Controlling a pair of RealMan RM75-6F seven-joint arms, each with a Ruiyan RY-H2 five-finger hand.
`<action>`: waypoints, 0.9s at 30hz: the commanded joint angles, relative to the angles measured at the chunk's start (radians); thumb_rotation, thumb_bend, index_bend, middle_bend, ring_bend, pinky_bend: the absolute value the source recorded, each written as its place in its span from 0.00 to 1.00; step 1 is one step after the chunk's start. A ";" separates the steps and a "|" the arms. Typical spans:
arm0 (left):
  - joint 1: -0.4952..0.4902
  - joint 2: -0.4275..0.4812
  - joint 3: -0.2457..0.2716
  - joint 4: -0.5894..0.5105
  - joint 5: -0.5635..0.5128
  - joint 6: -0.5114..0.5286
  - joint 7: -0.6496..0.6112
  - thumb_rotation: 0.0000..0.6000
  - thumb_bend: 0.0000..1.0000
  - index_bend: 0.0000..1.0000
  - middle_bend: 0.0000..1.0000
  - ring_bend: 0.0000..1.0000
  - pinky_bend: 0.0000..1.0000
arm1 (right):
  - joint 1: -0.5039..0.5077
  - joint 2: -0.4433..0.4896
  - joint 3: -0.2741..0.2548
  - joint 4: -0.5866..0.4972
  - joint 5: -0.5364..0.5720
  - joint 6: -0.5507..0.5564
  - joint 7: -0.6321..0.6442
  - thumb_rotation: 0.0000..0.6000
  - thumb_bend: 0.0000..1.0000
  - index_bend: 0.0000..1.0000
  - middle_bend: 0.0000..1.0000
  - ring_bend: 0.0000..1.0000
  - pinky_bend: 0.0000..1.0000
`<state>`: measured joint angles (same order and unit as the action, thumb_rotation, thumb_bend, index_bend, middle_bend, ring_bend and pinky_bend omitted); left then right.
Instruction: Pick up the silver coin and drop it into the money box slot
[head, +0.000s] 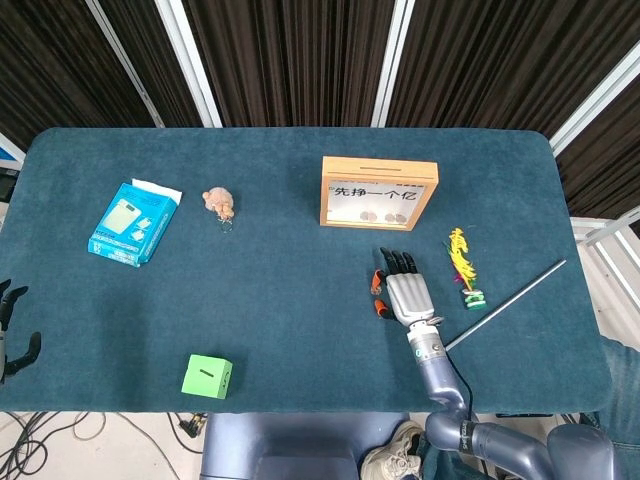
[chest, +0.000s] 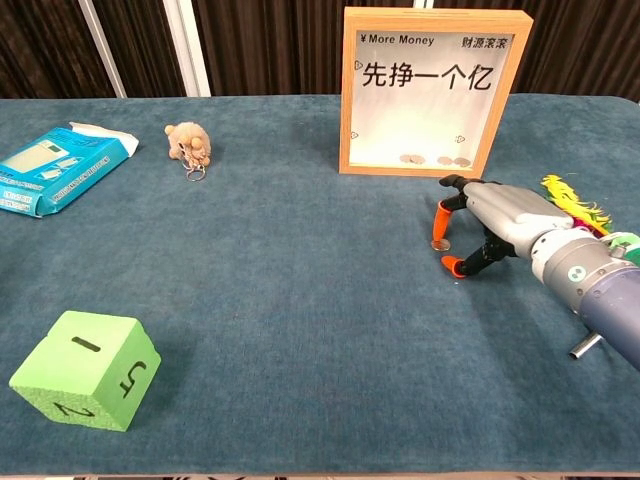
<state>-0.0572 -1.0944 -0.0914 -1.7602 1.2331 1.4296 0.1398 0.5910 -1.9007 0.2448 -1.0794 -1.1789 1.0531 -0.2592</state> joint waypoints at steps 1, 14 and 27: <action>0.000 0.000 0.000 0.000 0.000 0.000 0.000 1.00 0.42 0.17 0.02 0.04 0.01 | 0.001 0.000 0.000 0.000 0.000 0.000 -0.001 1.00 0.42 0.45 0.01 0.00 0.00; -0.001 0.001 0.001 -0.001 -0.002 -0.002 0.001 1.00 0.42 0.17 0.02 0.04 0.01 | 0.017 -0.007 0.008 0.009 0.005 -0.005 -0.007 1.00 0.42 0.45 0.01 0.00 0.00; -0.002 0.003 0.002 -0.004 -0.006 -0.006 0.004 1.00 0.42 0.18 0.02 0.04 0.01 | 0.022 -0.012 0.008 0.021 0.017 -0.018 -0.008 1.00 0.42 0.46 0.01 0.00 0.00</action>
<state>-0.0588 -1.0910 -0.0892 -1.7637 1.2275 1.4239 0.1438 0.6129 -1.9128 0.2524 -1.0586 -1.1613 1.0347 -0.2669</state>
